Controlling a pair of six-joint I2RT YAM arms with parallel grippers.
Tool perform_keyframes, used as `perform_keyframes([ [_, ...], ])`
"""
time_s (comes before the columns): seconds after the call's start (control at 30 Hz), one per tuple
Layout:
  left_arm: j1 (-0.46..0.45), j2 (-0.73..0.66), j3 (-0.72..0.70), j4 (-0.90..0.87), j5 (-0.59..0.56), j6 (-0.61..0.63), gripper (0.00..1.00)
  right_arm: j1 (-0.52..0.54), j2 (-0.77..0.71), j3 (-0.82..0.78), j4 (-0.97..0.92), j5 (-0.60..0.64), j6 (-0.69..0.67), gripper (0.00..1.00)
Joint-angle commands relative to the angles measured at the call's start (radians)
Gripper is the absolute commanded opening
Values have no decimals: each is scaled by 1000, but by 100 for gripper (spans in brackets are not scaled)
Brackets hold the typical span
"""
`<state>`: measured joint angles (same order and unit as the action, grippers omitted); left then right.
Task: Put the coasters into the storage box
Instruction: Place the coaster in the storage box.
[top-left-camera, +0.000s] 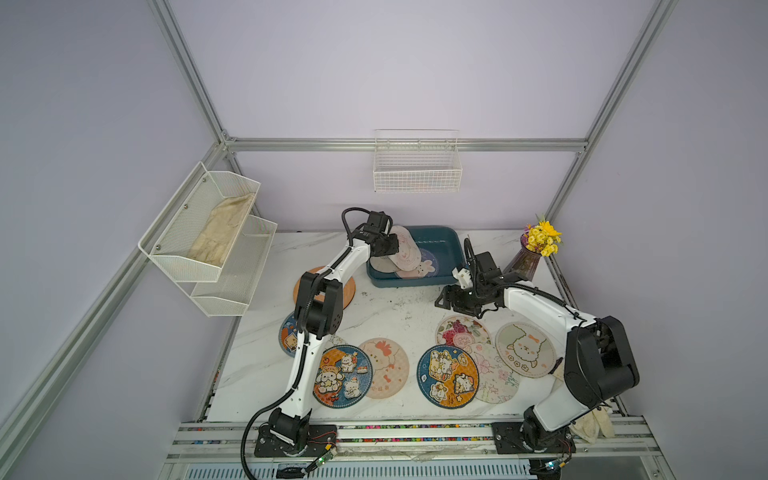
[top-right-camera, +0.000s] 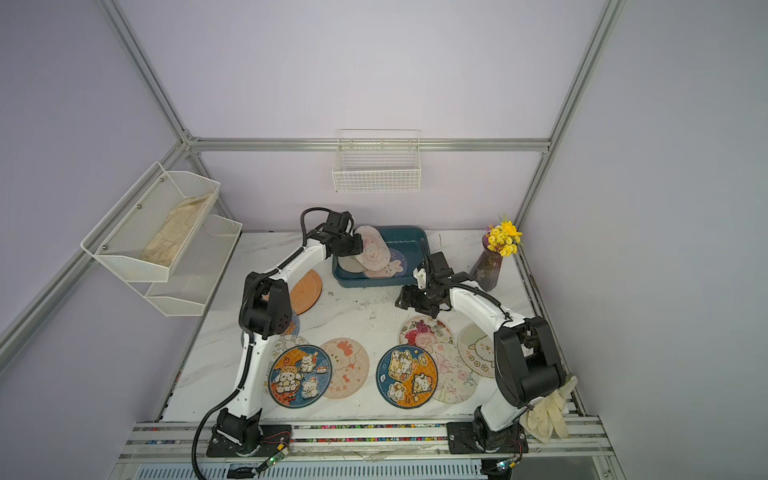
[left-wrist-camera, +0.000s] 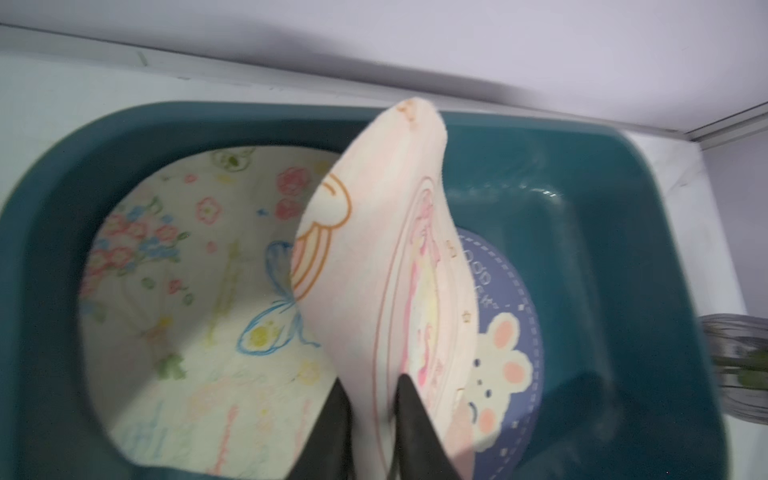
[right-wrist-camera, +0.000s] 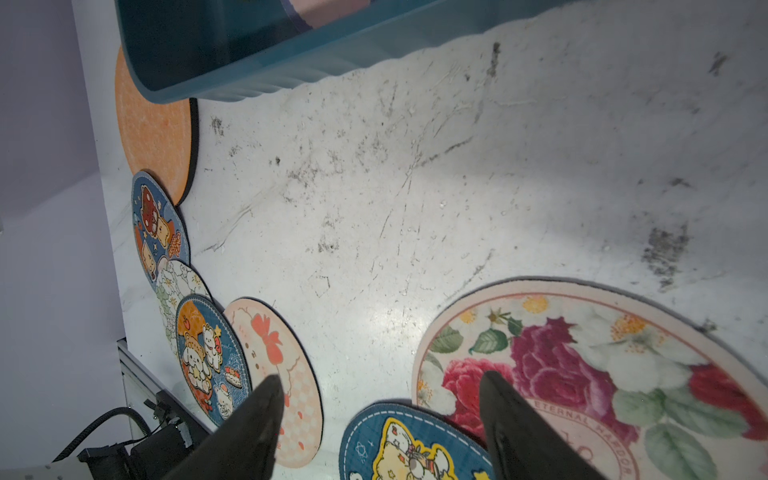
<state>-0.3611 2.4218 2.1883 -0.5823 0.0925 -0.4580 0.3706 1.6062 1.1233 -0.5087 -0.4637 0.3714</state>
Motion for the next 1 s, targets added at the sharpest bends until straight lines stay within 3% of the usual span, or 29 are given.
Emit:
perform_keyframes([
  [0.0, -10, -66, -53, -21, -64, 42, 42, -6, 3, -12, -19, 6, -18, 77],
  [0.13, -11, -111, -114, -25, -107, 38, 71, -6, 9, -5, -22, 9, -32, 78],
  [0.3, -12, -178, -175, -24, -128, 38, 90, -10, 27, -3, -22, 8, -51, 78],
  [0.43, -15, -235, -223, -24, -112, 32, 100, -18, 38, -6, -25, 29, -55, 79],
  [0.7, -45, -353, -328, -11, -12, 14, 100, -21, 17, -59, -76, 32, -81, 78],
  [0.97, -107, -521, -557, 21, 120, -43, 100, -22, -106, -207, -143, 76, -78, 78],
])
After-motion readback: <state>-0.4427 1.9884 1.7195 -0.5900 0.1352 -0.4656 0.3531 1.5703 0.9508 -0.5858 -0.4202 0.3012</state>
